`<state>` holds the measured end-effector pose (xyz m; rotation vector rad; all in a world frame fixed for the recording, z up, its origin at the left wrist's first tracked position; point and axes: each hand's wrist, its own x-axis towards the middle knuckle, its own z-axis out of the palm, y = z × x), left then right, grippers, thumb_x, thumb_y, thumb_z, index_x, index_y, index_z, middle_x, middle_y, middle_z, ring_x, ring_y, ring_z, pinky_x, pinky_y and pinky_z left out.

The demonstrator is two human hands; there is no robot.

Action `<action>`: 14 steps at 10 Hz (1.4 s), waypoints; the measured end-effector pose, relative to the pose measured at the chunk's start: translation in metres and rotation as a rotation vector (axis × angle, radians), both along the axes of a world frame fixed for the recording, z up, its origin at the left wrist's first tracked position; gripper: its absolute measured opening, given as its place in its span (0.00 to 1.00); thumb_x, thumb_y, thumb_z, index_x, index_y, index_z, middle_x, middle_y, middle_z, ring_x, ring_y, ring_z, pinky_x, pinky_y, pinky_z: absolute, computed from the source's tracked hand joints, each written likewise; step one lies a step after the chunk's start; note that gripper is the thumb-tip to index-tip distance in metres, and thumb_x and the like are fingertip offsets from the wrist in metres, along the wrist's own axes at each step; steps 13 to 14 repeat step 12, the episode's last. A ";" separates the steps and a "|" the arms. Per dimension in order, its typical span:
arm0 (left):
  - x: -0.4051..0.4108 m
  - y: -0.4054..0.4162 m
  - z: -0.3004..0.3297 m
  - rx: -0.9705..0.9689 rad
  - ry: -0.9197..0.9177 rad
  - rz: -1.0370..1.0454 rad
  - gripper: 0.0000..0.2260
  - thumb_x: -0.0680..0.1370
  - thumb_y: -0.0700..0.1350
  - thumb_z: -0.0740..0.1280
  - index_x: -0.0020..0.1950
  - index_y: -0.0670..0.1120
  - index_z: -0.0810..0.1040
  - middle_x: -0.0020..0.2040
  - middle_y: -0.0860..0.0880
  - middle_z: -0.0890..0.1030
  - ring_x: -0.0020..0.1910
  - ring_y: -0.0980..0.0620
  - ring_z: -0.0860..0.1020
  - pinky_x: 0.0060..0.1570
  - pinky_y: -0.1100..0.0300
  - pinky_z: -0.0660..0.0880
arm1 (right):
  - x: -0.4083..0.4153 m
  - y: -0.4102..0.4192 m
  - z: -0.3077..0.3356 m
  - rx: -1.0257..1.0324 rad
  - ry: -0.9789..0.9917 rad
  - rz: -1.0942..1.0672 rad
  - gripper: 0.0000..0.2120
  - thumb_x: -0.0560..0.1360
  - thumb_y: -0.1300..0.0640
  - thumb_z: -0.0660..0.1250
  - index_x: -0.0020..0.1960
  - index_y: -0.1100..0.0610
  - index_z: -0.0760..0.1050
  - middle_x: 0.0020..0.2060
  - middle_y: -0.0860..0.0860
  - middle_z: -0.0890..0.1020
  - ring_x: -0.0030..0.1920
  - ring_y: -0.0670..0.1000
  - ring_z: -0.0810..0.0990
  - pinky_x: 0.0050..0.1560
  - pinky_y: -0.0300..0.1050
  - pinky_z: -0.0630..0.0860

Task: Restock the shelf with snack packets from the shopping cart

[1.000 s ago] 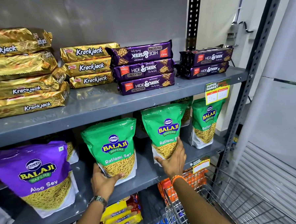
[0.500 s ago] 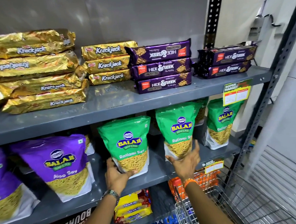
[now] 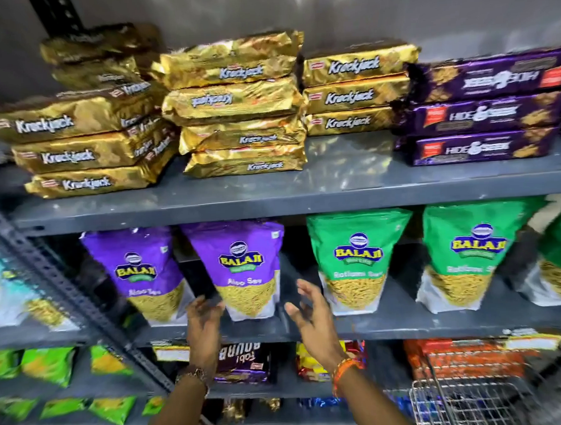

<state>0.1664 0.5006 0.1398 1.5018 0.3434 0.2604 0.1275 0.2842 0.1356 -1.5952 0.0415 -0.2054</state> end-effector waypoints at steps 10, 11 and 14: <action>0.030 0.005 -0.004 -0.036 0.070 -0.347 0.26 0.80 0.38 0.66 0.76 0.50 0.64 0.69 0.46 0.74 0.58 0.51 0.78 0.51 0.53 0.78 | 0.070 0.036 -0.022 0.043 0.128 0.111 0.22 0.83 0.62 0.63 0.75 0.53 0.64 0.66 0.51 0.80 0.61 0.39 0.81 0.63 0.41 0.79; 0.028 0.003 0.001 -0.024 0.074 -0.332 0.26 0.80 0.38 0.66 0.77 0.49 0.63 0.72 0.44 0.73 0.65 0.46 0.77 0.61 0.45 0.77 | 0.066 0.035 -0.018 0.055 0.121 0.120 0.23 0.83 0.61 0.63 0.76 0.51 0.63 0.64 0.47 0.80 0.61 0.36 0.80 0.59 0.37 0.79; 0.026 0.000 0.008 0.096 0.018 -0.230 0.26 0.79 0.39 0.67 0.77 0.45 0.64 0.74 0.42 0.72 0.74 0.43 0.71 0.72 0.39 0.68 | 0.062 0.037 -0.005 0.122 0.083 0.101 0.26 0.83 0.63 0.62 0.78 0.54 0.59 0.67 0.51 0.77 0.66 0.43 0.78 0.60 0.35 0.78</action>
